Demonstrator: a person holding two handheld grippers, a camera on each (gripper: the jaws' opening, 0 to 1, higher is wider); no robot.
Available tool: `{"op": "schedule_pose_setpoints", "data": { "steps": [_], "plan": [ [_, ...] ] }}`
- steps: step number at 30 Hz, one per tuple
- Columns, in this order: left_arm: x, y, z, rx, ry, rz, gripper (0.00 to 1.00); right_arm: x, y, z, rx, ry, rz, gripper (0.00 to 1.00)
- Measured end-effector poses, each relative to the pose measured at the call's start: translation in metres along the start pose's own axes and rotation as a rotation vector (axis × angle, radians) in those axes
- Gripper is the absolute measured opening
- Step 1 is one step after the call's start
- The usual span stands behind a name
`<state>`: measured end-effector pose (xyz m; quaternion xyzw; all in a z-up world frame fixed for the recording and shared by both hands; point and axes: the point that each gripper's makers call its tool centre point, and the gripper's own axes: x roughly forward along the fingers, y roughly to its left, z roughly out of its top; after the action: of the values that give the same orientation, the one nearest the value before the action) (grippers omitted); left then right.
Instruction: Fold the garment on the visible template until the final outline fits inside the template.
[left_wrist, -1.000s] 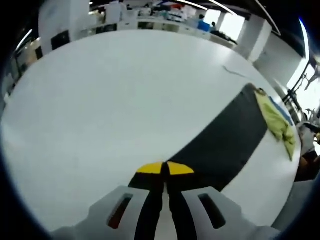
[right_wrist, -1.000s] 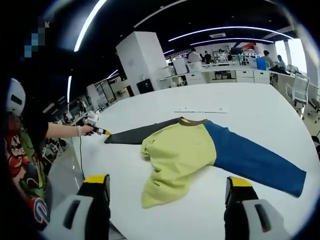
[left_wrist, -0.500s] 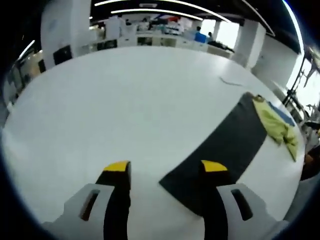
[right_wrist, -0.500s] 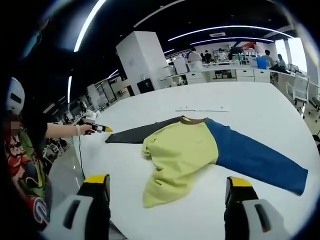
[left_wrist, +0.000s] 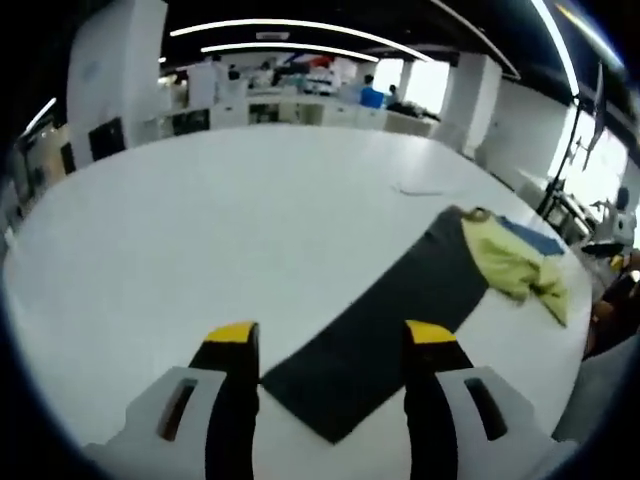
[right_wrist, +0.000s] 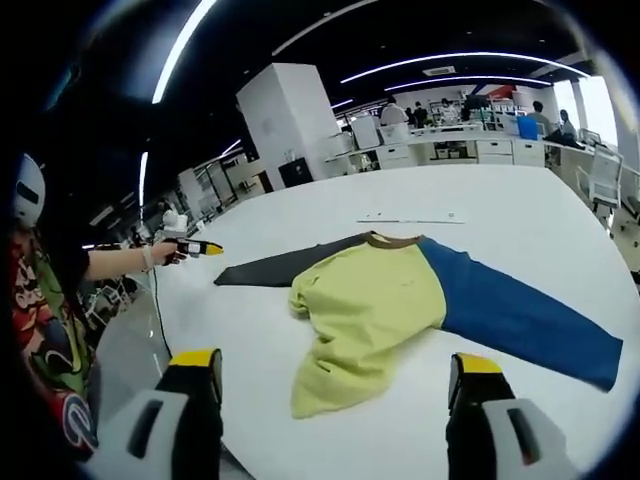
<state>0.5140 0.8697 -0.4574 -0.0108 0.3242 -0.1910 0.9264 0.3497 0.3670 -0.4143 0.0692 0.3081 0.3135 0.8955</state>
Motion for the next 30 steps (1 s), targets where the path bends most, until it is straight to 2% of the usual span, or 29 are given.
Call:
{"op": "schedule_pose_setpoints", "data": {
  "steps": [4,8,9,12,18,21,25,28,30],
  "plan": [
    [0.000,-0.017,0.002,0.012,-0.008,-0.027,0.53,0.004,0.008,-0.008,0.002,0.007,0.010,0.91],
    [0.001,-0.035,0.005,0.015,-0.023,-0.058,0.52,0.007,0.017,-0.024,-0.033,0.055,0.018,0.85],
    [0.001,-0.038,0.004,0.013,-0.023,-0.062,0.51,0.009,0.019,-0.033,-0.049,0.090,0.013,0.83],
    [0.003,-0.052,0.002,0.016,-0.019,-0.088,0.51,0.014,0.027,-0.049,-0.093,0.140,0.017,0.75],
    [0.005,-0.071,-0.005,0.017,-0.006,-0.116,0.51,0.028,0.043,-0.073,-0.166,0.192,0.020,0.58],
    [0.006,-0.075,-0.006,0.029,0.004,-0.126,0.50,0.034,0.043,-0.082,-0.178,0.216,0.014,0.55],
    [0.003,-0.080,-0.004,0.028,0.000,-0.134,0.50,0.042,0.042,-0.092,-0.186,0.254,-0.011,0.39],
    [0.001,-0.087,-0.004,0.033,0.000,-0.147,0.50,0.050,0.040,-0.100,-0.165,0.273,-0.033,0.36],
    [0.000,-0.092,-0.004,0.035,-0.002,-0.158,0.50,0.053,0.040,-0.101,-0.167,0.272,-0.039,0.28]
  ]
}}
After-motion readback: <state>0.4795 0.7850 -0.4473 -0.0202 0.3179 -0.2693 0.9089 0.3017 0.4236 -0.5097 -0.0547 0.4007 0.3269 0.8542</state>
